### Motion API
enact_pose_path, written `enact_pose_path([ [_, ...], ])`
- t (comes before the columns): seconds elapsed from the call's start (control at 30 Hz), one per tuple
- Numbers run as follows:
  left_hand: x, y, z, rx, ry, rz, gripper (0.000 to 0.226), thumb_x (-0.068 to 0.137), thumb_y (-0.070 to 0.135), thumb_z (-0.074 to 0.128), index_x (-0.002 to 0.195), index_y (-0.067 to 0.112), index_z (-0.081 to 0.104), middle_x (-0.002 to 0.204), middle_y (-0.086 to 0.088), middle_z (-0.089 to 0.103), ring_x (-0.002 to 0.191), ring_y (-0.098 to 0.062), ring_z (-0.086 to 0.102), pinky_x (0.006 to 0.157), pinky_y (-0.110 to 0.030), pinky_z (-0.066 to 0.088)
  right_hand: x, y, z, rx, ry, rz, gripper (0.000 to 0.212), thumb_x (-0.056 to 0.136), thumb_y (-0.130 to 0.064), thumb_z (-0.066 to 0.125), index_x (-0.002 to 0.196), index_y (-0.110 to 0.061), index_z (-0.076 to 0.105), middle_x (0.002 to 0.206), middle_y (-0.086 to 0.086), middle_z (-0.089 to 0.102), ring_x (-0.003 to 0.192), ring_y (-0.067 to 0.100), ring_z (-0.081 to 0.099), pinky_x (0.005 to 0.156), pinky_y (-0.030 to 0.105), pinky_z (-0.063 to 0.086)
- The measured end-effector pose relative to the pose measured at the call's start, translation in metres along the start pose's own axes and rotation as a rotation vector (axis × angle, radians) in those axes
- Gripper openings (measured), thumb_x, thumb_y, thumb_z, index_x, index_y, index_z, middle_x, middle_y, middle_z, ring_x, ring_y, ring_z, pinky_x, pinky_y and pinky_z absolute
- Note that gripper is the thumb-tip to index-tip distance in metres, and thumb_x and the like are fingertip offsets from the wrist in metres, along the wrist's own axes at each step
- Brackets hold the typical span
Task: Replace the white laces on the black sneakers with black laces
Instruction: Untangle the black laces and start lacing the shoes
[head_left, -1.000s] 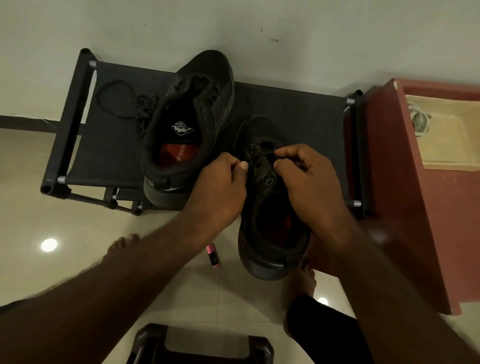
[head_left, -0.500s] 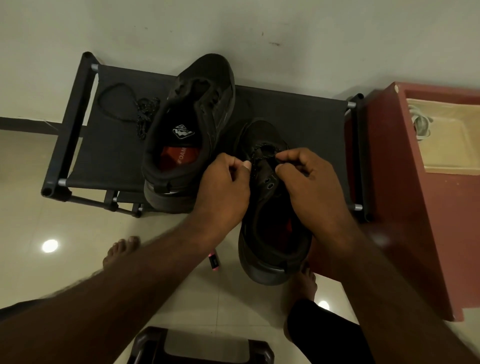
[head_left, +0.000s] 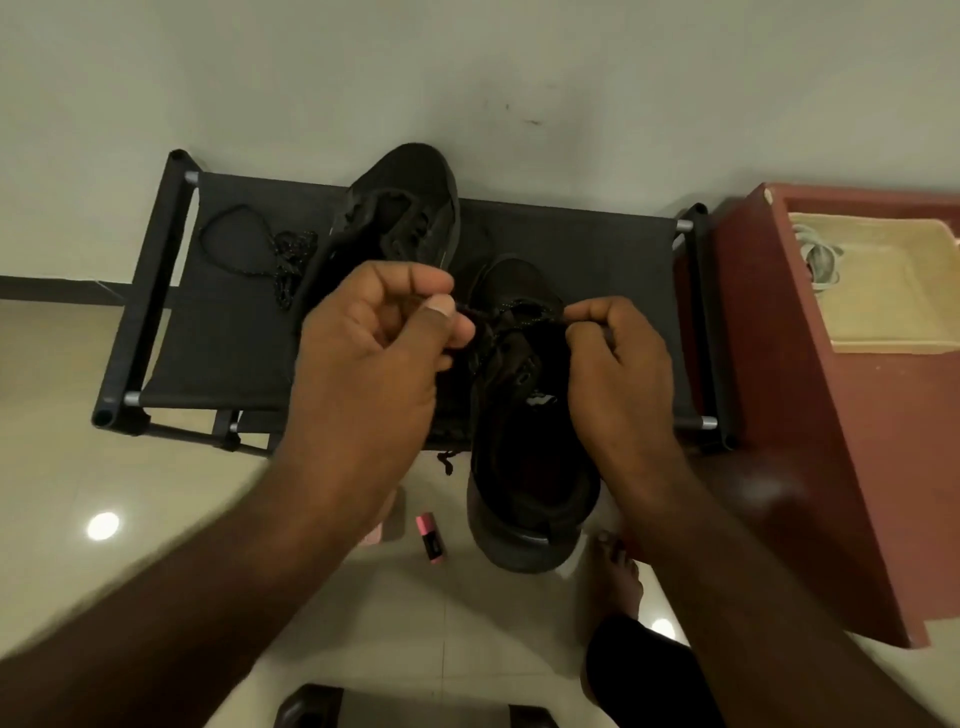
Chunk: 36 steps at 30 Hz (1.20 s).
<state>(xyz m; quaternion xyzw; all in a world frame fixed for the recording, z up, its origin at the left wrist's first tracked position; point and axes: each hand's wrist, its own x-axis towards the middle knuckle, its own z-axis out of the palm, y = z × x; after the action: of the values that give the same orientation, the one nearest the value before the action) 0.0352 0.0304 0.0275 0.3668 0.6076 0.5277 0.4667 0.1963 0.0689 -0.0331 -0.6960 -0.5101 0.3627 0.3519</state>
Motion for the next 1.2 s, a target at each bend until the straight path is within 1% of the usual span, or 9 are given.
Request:
enact_pose_path([
  [0.27, 0.01, 0.016, -0.001, -0.763, -0.227, -0.438, 0.041, 0.095, -0.014, 0.034, 0.123, 0.001, 0.06, 0.11, -0.016, 0.072, 0.105, -0.026, 0.07, 0.09, -0.033, 0.057, -0.011, -0.029, 0.013, -0.03, 0.135, -0.294, 0.023, 0.1, -0.034, 0.054, 0.091, -0.017, 0.066, 0.089, -0.005, 0.063, 0.085, 0.011, 0.06, 0.077, 0.031, 0.051],
  [0.37, 0.017, 0.017, -0.005, -0.841, -0.154, -0.384, 0.043, 0.094, -0.016, 0.032, 0.125, -0.001, 0.056, 0.12, -0.02, 0.067, 0.11, -0.028, 0.068, 0.096, -0.033, 0.053, -0.025, -0.056, 0.002, 0.11, -0.206, -0.305, 0.033, 0.103, -0.039, 0.052, 0.093, -0.013, 0.07, 0.077, 0.001, 0.066, 0.07, 0.017, 0.062, 0.064, 0.031, 0.053],
  [0.53, 0.018, 0.015, -0.008, -0.847, -0.111, -0.349, 0.044, 0.093, -0.013, 0.033, 0.132, -0.003, 0.05, 0.128, -0.021, 0.063, 0.118, -0.028, 0.063, 0.105, -0.035, 0.048, -0.041, -0.063, -0.005, 0.03, -0.712, -0.224, 0.01, 0.095, -0.024, 0.066, 0.099, -0.014, 0.068, 0.085, 0.001, 0.074, 0.079, 0.017, 0.071, 0.075, 0.032, 0.059],
  [0.67, 0.022, 0.011, -0.01, -0.695, -0.035, -0.248, 0.043, 0.097, -0.005, 0.042, 0.139, 0.001, 0.046, 0.13, -0.015, 0.061, 0.118, -0.024, 0.063, 0.105, -0.036, 0.048, -0.027, -0.064, -0.026, 0.552, -0.502, -0.045, 0.014, 0.096, -0.025, 0.059, 0.087, -0.017, 0.064, 0.085, 0.005, 0.074, 0.081, 0.017, 0.07, 0.078, 0.032, 0.057],
  [0.73, 0.016, 0.009, -0.008, -0.438, -0.091, -0.159, 0.041, 0.1, 0.005, 0.047, 0.14, 0.013, 0.048, 0.124, -0.008, 0.066, 0.108, -0.02, 0.068, 0.095, -0.033, 0.055, -0.016, -0.063, -0.038, 0.705, -0.359, 0.024, 0.014, 0.1, -0.02, 0.052, 0.089, -0.015, 0.059, 0.074, 0.003, 0.068, 0.059, 0.017, 0.061, 0.06, 0.031, 0.053],
  [0.8, 0.007, 0.007, -0.002, -0.131, -0.178, -0.059, 0.036, 0.1, 0.018, 0.053, 0.135, 0.024, 0.054, 0.105, -0.002, 0.072, 0.085, -0.015, 0.073, 0.071, -0.026, 0.059, -0.012, -0.058, -0.043, 0.504, -0.3, -0.032, 0.014, 0.101, -0.019, 0.053, 0.09, -0.016, 0.06, 0.064, -0.003, 0.059, 0.043, 0.008, 0.043, 0.043, 0.021, 0.037],
  [0.9, -0.003, 0.001, 0.009, 0.074, -0.282, 0.015, 0.033, 0.094, 0.026, 0.06, 0.127, 0.026, 0.061, 0.084, -0.003, 0.072, 0.065, -0.008, 0.067, 0.052, -0.02, 0.052, -0.02, -0.058, -0.039, 0.097, -0.451, -0.262, 0.016, 0.101, -0.016, 0.056, 0.094, -0.016, 0.07, 0.067, -0.008, 0.063, 0.051, 0.002, 0.053, 0.05, 0.012, 0.04],
  [1.03, 0.004, -0.003, 0.007, 0.09, -0.21, 0.019, 0.018, 0.095, 0.016, 0.06, 0.11, 0.018, 0.07, 0.088, 0.002, 0.075, 0.075, -0.008, 0.071, 0.06, -0.017, 0.054, -0.021, -0.052, -0.037, 0.054, -0.622, -0.253, 0.022, 0.103, -0.009, 0.051, 0.114, -0.017, 0.068, 0.073, -0.013, 0.065, 0.053, 0.002, 0.053, 0.052, 0.015, 0.043],
  [1.2, 0.023, 0.001, -0.007, -0.251, 0.045, -0.04, 0.018, 0.099, 0.012, 0.055, 0.114, 0.01, 0.066, 0.089, -0.006, 0.074, 0.066, -0.012, 0.069, 0.058, -0.018, 0.053, -0.002, -0.04, -0.055, 0.368, -0.428, -0.066, 0.03, 0.102, -0.002, 0.048, 0.117, -0.021, 0.065, 0.086, -0.004, 0.069, 0.047, 0.007, 0.04, 0.041, 0.017, 0.032],
])
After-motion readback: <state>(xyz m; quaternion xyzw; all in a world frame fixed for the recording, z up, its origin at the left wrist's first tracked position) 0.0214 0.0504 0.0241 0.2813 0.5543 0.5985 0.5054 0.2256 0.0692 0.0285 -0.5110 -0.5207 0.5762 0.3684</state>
